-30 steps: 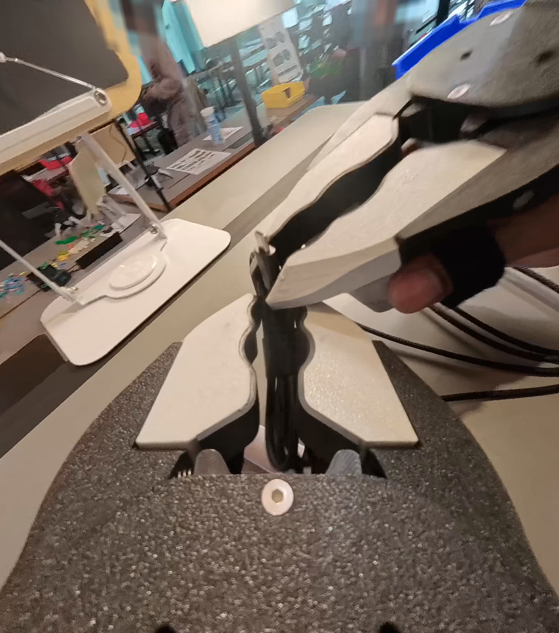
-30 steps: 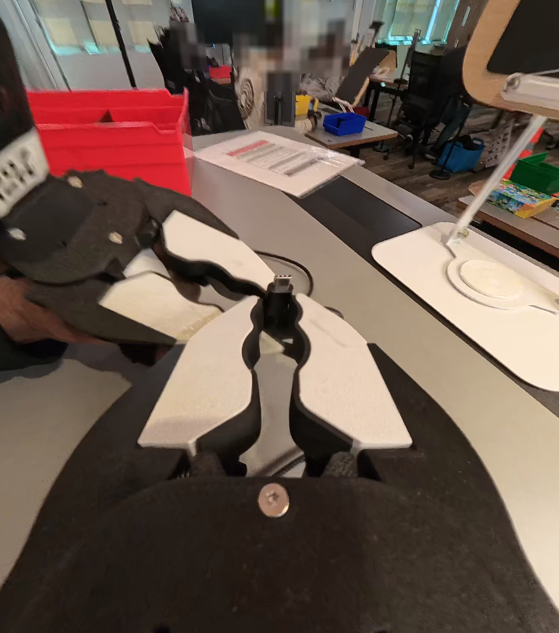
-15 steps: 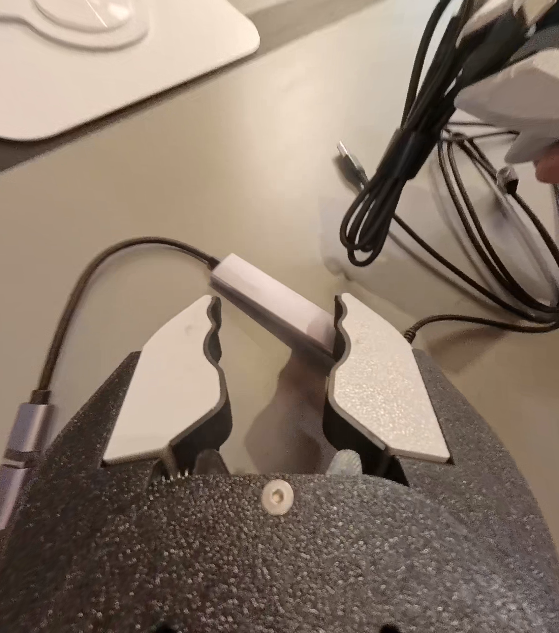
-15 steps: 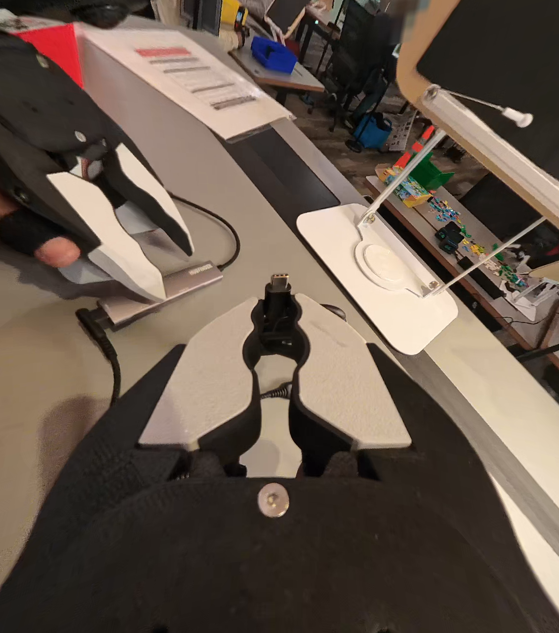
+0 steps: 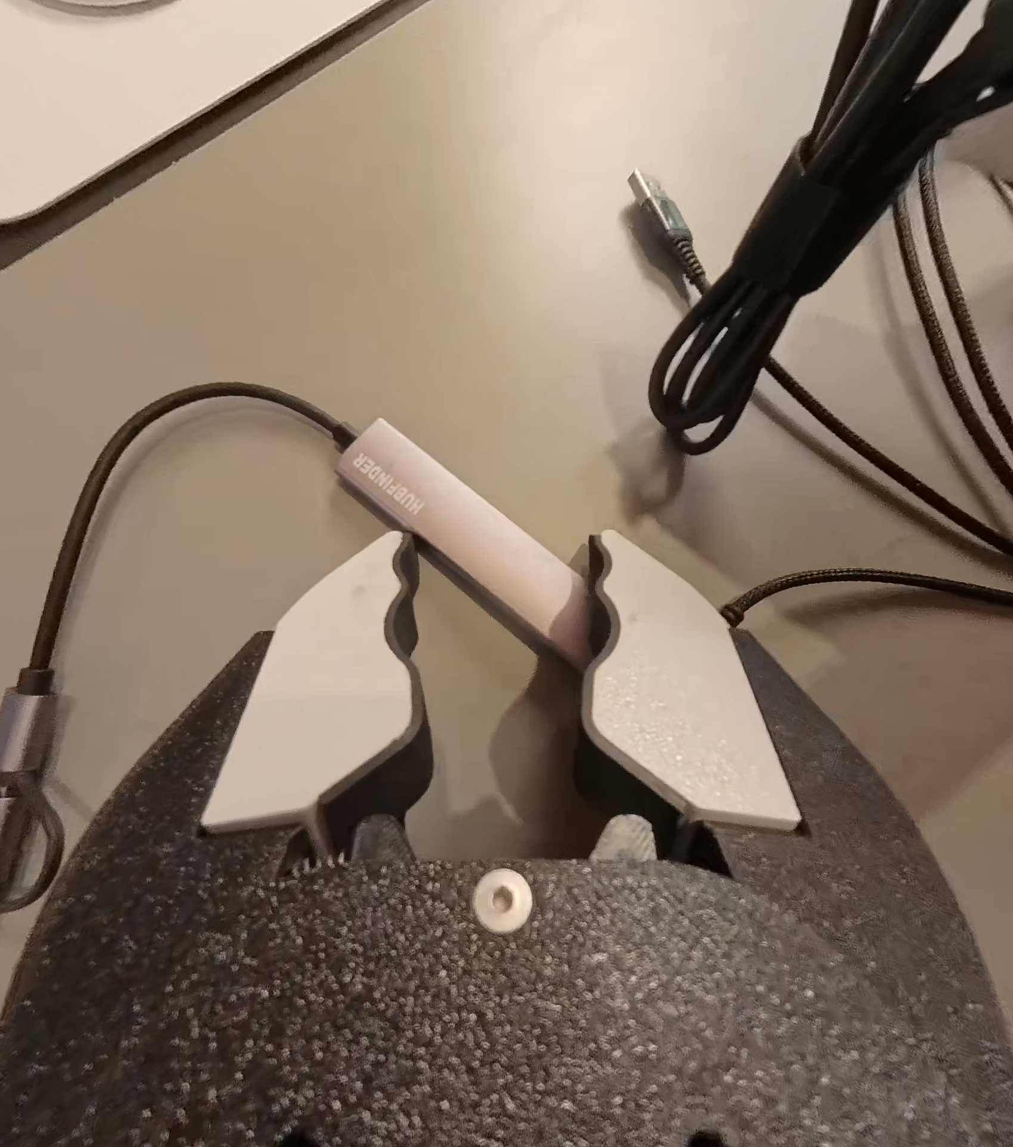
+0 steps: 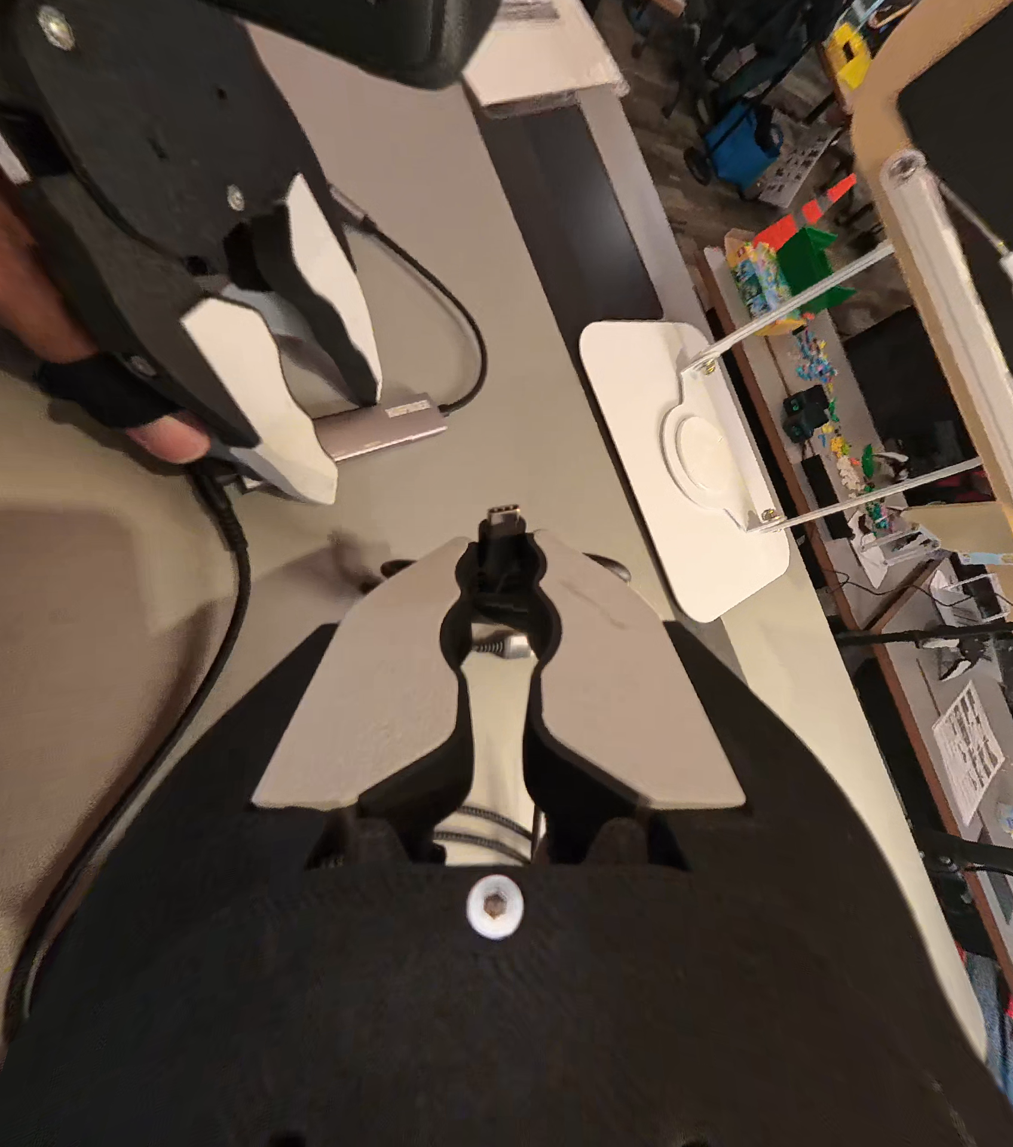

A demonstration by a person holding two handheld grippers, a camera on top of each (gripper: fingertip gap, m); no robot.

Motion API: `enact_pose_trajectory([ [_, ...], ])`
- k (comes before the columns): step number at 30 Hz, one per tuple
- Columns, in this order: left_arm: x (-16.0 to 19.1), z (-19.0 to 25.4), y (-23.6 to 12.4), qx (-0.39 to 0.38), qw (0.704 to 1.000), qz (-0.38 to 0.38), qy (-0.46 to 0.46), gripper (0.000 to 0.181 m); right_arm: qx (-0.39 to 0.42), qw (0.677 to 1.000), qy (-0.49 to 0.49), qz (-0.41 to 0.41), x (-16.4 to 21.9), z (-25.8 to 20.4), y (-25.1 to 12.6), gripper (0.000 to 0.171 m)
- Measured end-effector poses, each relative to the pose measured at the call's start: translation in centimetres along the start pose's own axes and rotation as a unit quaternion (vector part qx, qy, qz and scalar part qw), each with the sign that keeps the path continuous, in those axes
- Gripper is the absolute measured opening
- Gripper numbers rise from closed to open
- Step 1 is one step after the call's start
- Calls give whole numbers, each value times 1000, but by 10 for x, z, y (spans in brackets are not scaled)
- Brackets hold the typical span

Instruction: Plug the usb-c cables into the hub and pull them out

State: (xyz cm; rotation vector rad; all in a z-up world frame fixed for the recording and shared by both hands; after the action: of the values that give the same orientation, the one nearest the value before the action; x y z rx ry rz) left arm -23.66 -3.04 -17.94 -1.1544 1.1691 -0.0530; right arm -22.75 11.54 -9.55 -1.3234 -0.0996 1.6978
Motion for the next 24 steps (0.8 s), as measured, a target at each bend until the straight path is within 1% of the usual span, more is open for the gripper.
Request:
enact_pose_trajectory([
  [3, -1, 5, 1, 12, 999, 1, 30, 48, -33, 999, -4, -38, 2, 1, -11, 13],
  [5, -2, 6, 1, 22, 999, 3, 38, 46, -37, 998, 2, -40, 3, 5, -17, 13],
  [7, -1, 7, 1, 35, 999, 8, 41, 46, -42, 999, 25, -16, 4, 11, -20, 13],
  [9, -2, 4, -2, 45, 998, 28, 34, 46, -75, 995, 59, 20, 5, 12, -20, 13],
  [12, -14, 3, -16, 43, 990, 130, 41, 47, -125, 983, 113, 74, 10, 15, -16, 13],
  [15, -27, 15, -28, 102, 971, 209, 51, 51, -145, 973, 141, 109, 16, 18, -11, 13],
  [17, -30, 24, -28, 136, 965, 219, 55, 54, -156, 965, 162, 135, 18, 20, -10, 13],
  [21, -31, 35, -17, 118, 971, 189, 87, 53, -207, 940, 194, 190, 16, 18, -12, 13],
  [22, -33, 38, -16, 116, 970, 191, 94, 50, -218, 934, 201, 198, 15, 17, -11, 13],
  [23, -35, 41, -17, 117, 968, 199, 98, 42, -226, 930, 205, 203, 15, 15, -10, 13],
  [24, -37, 43, -18, 113, 966, 208, 100, 26, -230, 928, 209, 205, 16, 14, -8, 13],
])
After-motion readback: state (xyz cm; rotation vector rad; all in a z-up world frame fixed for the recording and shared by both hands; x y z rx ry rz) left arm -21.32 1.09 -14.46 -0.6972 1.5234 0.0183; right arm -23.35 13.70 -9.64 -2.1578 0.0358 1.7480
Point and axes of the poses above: each gripper's, where its closed fingertips meet, y out along the fingers, x out of its underside, z = x × y across the jaws, the point moved 8 cm from there along -y, back along the fingers, and after that the axes turned 10 degrees about y, right-handed, at the moved point
